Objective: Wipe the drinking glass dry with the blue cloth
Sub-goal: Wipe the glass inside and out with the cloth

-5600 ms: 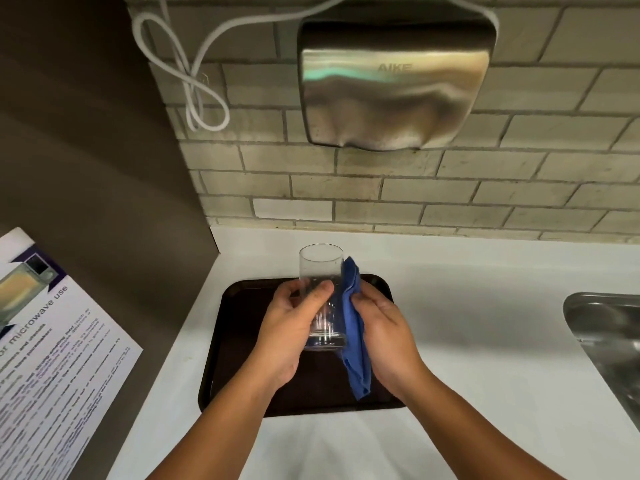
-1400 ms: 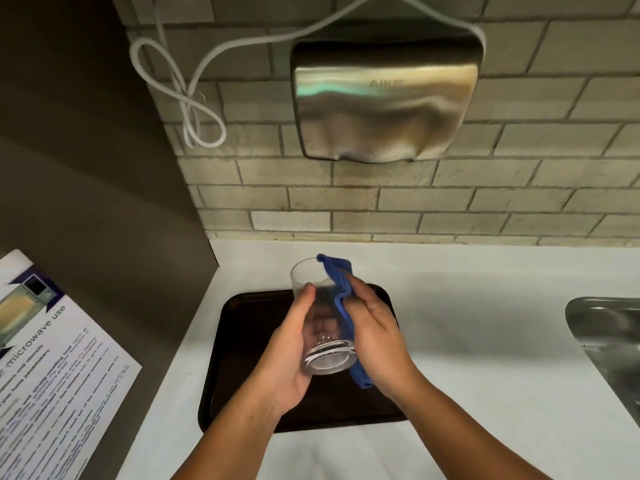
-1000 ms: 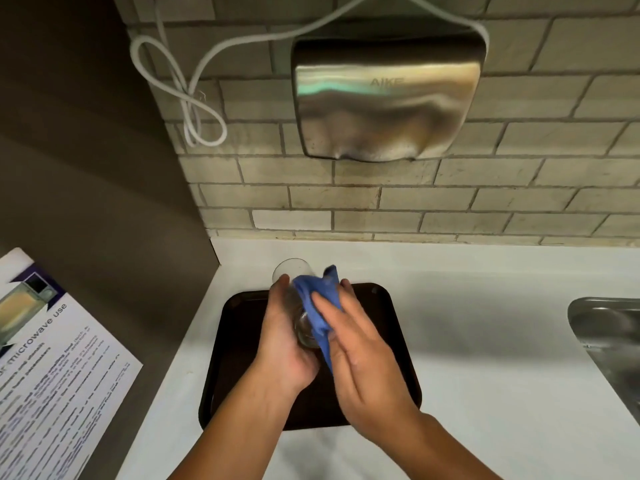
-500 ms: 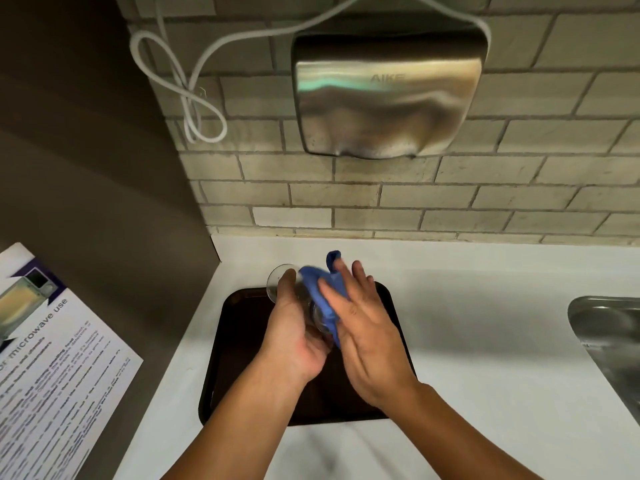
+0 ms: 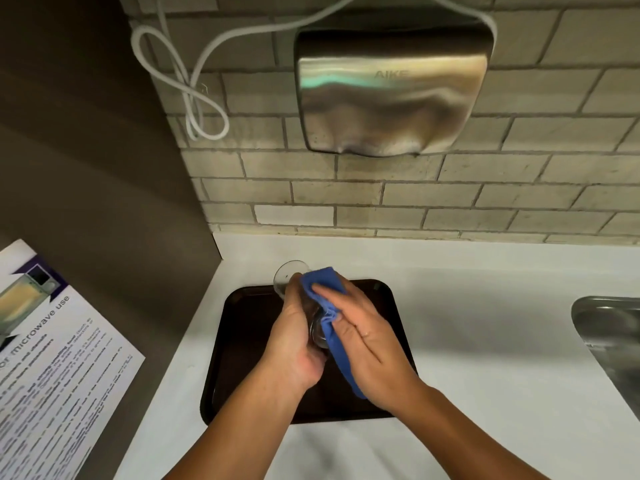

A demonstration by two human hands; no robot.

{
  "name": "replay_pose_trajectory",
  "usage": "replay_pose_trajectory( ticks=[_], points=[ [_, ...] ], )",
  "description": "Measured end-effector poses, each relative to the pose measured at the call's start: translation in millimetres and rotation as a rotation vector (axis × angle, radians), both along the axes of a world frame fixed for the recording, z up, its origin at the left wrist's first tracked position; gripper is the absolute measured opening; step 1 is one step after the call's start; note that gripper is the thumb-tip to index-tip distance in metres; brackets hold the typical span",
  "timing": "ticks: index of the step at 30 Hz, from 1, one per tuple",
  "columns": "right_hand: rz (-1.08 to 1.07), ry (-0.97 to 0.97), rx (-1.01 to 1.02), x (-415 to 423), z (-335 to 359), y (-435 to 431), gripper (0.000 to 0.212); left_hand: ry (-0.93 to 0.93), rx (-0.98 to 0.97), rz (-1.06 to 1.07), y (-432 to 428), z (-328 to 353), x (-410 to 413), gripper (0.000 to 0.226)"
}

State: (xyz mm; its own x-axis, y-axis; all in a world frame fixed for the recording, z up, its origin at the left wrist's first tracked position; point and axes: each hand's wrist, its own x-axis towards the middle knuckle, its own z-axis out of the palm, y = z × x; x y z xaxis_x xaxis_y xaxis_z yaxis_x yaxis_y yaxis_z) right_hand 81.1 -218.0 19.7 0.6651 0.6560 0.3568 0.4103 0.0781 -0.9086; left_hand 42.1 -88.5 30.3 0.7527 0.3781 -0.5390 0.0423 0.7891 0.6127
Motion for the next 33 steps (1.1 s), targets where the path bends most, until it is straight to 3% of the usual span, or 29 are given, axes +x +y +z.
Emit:
replay_pose_trajectory(
  ticks=[2, 6, 12, 15, 18, 23, 26, 28, 33],
  points=[
    [0.026, 0.05, 0.027, -0.5, -5.3, -2.2, 0.046, -0.029, 0.023, -0.013, 0.2, -2.3, -1.4, 0.056],
    [0.059, 0.557, 0.169, -1.4, 2.5, -0.2, 0.044, 0.014, 0.194, -0.032, -4.2, -0.9, -8.8, 0.052],
    [-0.02, 0.928, 0.265, 0.8, -7.5, 0.8, 0.035, -0.021, 0.474, -0.018, -15.6, -0.1, -23.8, 0.061],
    [-0.014, 1.026, 0.296, -1.4, -12.2, 1.0, 0.037, -0.027, 0.764, 0.031, -17.6, -6.7, -28.0, 0.054],
    [0.021, 1.075, 0.295, -6.9, -19.7, 2.8, 0.042, 0.037, 1.043, 0.045, -16.8, -15.8, -30.8, 0.066],
    [-0.003, 0.947, 0.327, -14.3, -26.7, 4.8, 0.041, 0.111, 1.167, 0.109, -3.9, -25.6, -32.8, 0.067],
    [0.001, 0.89, 0.303, -11.6, -20.0, 8.0, 0.039, 0.1, 1.114, 0.109, -2.1, -26.6, -34.0, 0.064],
    [-0.021, 0.922, 0.305, -5.9, -17.4, 8.6, 0.037, 0.058, 1.117, 0.071, -6.6, -24.4, -35.4, 0.068],
    [0.008, 1.151, 0.321, 5.8, -16.6, 3.7, 0.044, 0.003, 1.403, -0.006, -16.2, -10.3, -37.6, 0.073]
  ],
)
